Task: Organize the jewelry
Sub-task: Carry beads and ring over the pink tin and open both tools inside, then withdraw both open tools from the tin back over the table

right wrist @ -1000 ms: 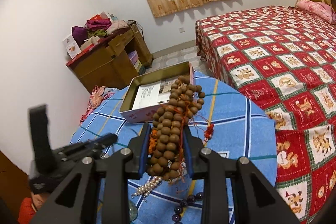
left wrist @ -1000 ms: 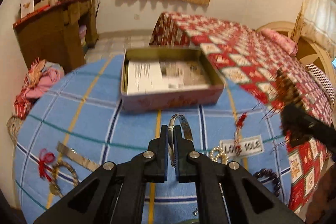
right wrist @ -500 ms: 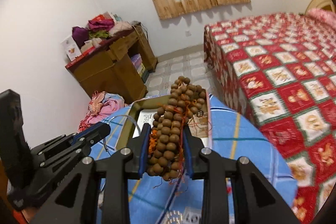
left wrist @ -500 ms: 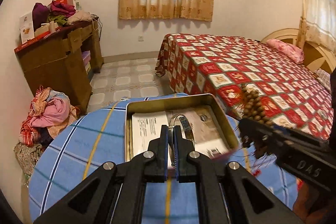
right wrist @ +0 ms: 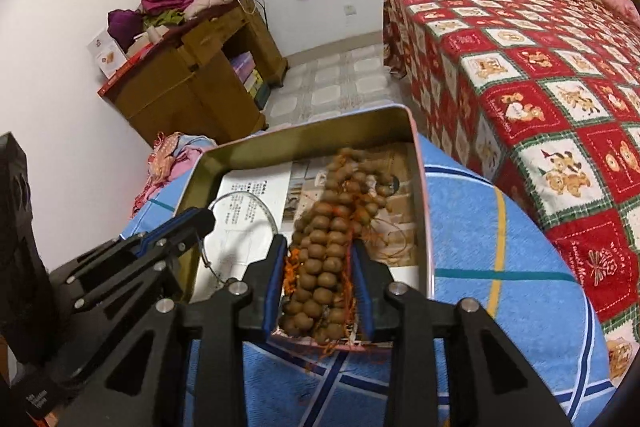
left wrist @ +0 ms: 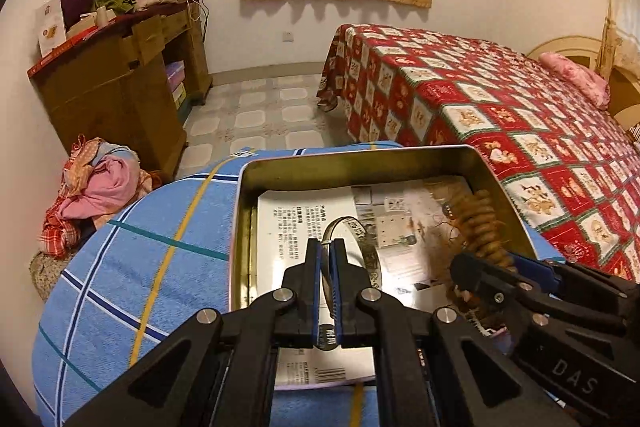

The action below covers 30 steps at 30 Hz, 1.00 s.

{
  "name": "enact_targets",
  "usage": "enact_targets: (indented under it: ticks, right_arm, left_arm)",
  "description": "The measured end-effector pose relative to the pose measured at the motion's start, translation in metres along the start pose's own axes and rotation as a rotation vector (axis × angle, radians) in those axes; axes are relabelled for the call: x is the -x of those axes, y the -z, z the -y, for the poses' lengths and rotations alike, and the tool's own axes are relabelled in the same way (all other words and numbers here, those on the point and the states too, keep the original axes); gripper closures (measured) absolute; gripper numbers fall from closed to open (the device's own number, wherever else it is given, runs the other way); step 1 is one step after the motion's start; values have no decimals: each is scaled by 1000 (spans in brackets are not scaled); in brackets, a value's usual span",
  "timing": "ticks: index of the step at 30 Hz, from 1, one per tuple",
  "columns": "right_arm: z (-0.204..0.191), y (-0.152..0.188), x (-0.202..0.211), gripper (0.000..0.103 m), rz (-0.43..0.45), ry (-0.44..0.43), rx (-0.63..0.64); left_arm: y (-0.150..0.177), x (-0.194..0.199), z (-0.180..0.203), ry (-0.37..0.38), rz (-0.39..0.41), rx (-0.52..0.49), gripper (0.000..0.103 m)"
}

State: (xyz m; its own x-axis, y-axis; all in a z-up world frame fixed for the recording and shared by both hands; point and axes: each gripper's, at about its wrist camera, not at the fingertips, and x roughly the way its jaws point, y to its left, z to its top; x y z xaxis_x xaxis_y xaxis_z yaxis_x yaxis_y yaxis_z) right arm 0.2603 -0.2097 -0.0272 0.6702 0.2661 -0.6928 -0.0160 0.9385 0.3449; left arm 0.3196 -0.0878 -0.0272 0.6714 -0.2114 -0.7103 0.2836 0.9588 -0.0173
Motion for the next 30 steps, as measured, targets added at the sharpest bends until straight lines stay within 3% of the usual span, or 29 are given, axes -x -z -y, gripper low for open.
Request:
enact_targets:
  ticks: [1,2,3,6,8,10,11,13,21,30]
  right_arm:
    - [1,0,2,62,2,-8,-4]
    - [1,1,7,51,10,-11,-15]
    - [2,0,10,33,21,-11,-23]
    - [2,-1,30,30,73,-10,-36]
    - [2,0,44,30,94,0,-52]
    - [0,4,60,30,114,1,-63]
    - [-4,6,69,30,123,3,-64]
    - [-11,15,87,30,145,12,-59]
    - [-47,54,132,30,180,54,13]
    - [-63,98,161,30,180,33,34]
  left_arm:
    - [-1,1,0,-11,-2,1,99]
    - [-1,2,-1,-13,-4,3,99]
    - [-1,4,-1,-6,-9,5,98]
    - [-4,16,-5,3,-6,27,89]
    - [-5,32,-6,-20,16,36,57]
    - [-2,51,-6,-56,57,38,36]
    - [0,61,-6,-77,80,38,32]
    - [5,83,-7,-109,108,35,31]
    - [42,146,-14,-179,92,59,30]
    - [87,182,-11,-247,87,37,30]
